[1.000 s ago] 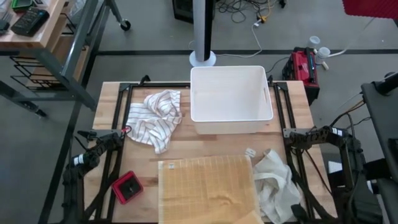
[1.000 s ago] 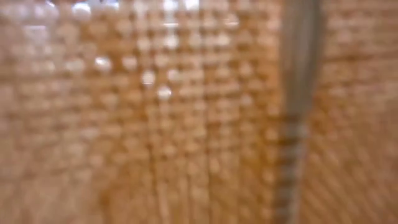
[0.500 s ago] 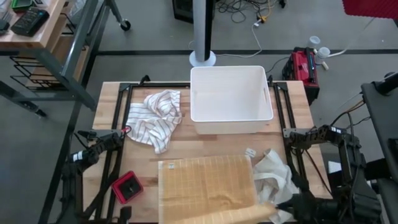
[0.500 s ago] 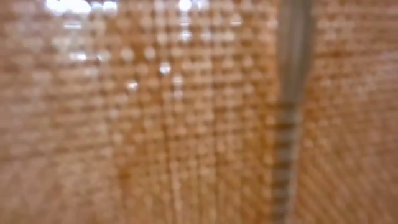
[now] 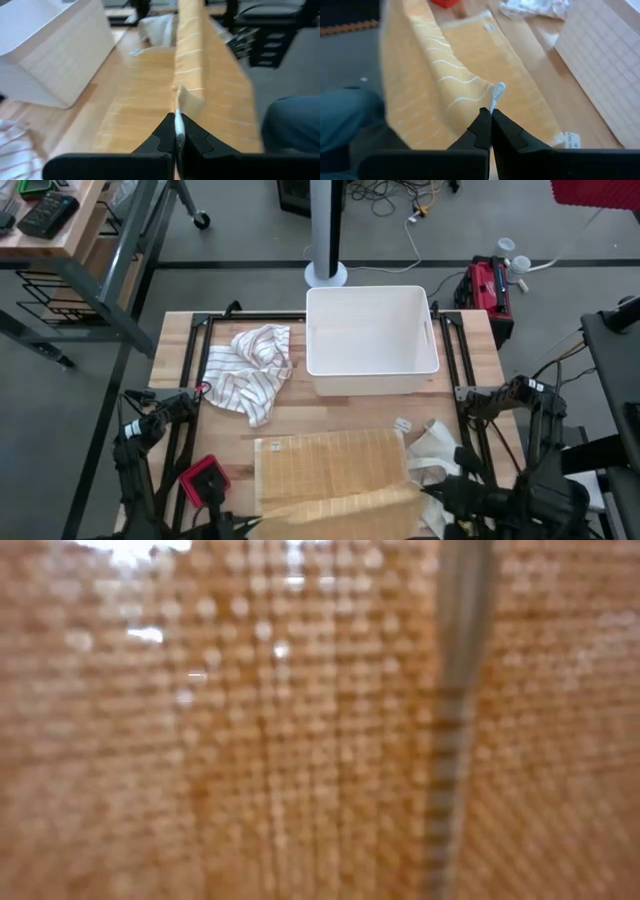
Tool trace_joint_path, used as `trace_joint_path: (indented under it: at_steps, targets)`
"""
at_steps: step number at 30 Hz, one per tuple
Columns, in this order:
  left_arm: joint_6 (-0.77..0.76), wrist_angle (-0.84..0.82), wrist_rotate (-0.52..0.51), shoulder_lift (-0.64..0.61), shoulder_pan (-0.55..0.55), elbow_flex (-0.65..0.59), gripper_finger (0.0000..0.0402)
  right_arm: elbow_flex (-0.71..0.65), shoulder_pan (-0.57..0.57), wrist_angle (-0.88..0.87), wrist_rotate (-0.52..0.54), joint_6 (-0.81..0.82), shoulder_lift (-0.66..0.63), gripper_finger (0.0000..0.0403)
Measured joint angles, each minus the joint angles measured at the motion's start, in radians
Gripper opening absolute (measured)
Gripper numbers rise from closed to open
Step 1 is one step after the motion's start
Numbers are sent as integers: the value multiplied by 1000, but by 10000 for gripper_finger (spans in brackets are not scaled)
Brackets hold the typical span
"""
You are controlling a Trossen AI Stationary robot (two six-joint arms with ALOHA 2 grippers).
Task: Fold towel
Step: Fold the yellow towel
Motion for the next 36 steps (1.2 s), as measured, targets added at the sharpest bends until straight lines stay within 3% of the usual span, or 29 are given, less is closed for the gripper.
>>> trace_joint_path:
  at_steps: [7, 13, 20, 24, 29, 33, 36]
  targets:
    - [-91, -33, 36, -33, 49, -145, 0, -112, -78, -2, -80, 1, -11, 0]
    - [-169, 24, 239, -63, 86, -322, 0, -211, -137, -1, -256, 2, -11, 0]
    - [-103, 312, 375, -138, 110, -547, 0, -325, -191, 20, -459, -8, -11, 0]
    - [-36, 542, 454, -221, 124, -677, 0, -382, -220, 143, -586, -110, -11, 0]
    - [-31, 751, 548, -339, 149, -824, 0, -426, -268, 318, -621, -251, -20, 0]
    - [-16, 1014, 684, -420, 169, -952, 0, -459, -305, 416, -689, -324, -20, 0]
    - [-15, 1068, 670, -460, 170, -1019, 0, -466, -320, 394, -681, -348, -24, 0]
